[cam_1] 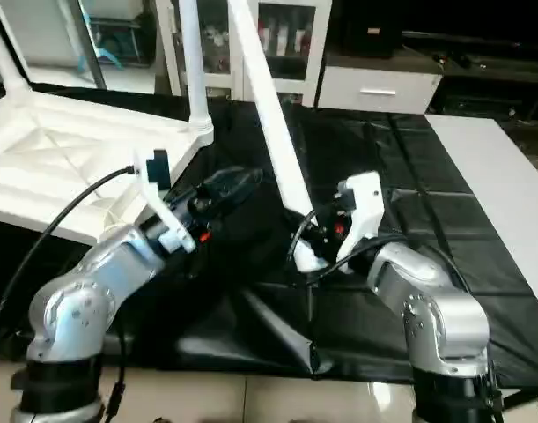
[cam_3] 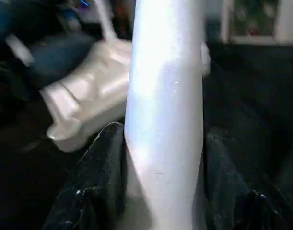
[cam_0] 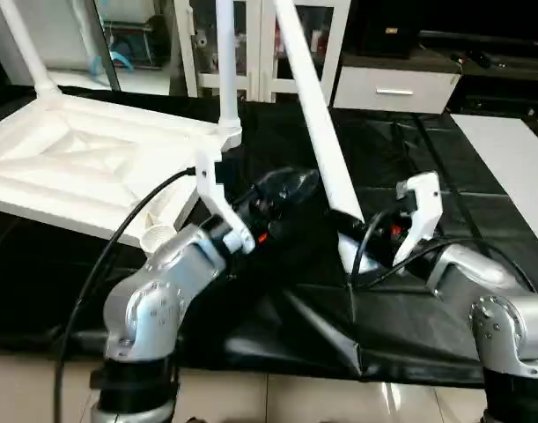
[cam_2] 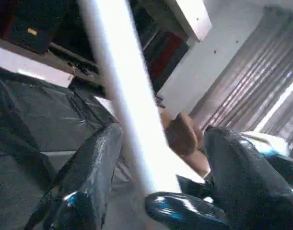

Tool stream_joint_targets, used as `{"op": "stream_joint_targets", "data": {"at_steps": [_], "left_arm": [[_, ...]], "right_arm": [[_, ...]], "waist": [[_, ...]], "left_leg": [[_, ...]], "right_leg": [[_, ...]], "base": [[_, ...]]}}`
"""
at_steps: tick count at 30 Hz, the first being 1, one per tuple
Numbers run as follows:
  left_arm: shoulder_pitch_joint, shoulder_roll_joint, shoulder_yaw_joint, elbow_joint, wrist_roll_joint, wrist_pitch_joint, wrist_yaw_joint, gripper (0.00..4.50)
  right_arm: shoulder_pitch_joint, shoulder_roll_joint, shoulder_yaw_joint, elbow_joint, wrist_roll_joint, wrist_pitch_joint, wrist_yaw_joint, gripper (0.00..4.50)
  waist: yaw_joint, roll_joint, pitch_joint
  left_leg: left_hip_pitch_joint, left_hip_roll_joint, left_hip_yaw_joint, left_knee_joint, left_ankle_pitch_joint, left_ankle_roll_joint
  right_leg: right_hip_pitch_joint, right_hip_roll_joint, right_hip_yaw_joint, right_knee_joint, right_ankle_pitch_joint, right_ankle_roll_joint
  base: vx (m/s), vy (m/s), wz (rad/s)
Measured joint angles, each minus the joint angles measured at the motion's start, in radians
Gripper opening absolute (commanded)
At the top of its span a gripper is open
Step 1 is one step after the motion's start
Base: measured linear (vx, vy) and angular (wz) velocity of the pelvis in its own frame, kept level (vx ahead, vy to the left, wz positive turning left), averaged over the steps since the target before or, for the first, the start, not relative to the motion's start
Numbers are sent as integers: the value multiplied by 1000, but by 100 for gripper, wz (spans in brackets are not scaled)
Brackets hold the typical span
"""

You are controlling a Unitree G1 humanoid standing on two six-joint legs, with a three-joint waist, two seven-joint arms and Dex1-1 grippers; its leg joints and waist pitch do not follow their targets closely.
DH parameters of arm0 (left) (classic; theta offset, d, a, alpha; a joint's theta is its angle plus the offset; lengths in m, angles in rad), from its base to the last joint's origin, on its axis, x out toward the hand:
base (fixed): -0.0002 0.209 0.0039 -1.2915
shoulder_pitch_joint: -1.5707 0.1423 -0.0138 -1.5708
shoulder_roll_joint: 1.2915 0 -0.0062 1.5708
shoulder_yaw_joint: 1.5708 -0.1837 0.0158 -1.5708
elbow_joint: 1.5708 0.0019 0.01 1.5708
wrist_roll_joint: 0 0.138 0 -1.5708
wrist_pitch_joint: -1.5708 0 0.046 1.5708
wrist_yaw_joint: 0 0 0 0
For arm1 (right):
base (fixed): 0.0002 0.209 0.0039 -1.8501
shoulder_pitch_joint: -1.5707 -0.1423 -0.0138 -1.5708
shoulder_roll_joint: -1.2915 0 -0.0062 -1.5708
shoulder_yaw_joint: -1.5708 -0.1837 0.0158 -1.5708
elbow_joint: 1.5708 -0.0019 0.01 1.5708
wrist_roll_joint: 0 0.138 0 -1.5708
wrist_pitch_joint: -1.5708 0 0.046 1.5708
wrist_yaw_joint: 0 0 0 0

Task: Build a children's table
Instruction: Pick table leg

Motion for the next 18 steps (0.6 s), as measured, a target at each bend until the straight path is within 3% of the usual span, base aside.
{"op": "stream_joint_targets", "data": {"at_steps": [8,13,18], "left_arm": [[-47,-24,31,59,-44,32,29,369],[-59,-40,51,49,-122,38,18,369],[-58,-29,47,38,-125,56,13,369]], "right_arm": [[32,-31,84,-43,22,-16,86,189],[36,-54,95,-50,39,-24,113,189],[44,-69,95,-64,41,-28,130,189]], "waist": [[2,0,0],[5,0,0],[5,0,0]], "left_leg": [[-1,0,0,0,0,0],[-1,0,0,0,0,0],[-1,0,0,0,0,0]], "right_leg": [[0,0,0,-1,0,1],[0,0,0,-1,0,1],[0,0,0,-1,0,1]], "base": [[0,0,0],[0,0,0],[0,0,0]]}}
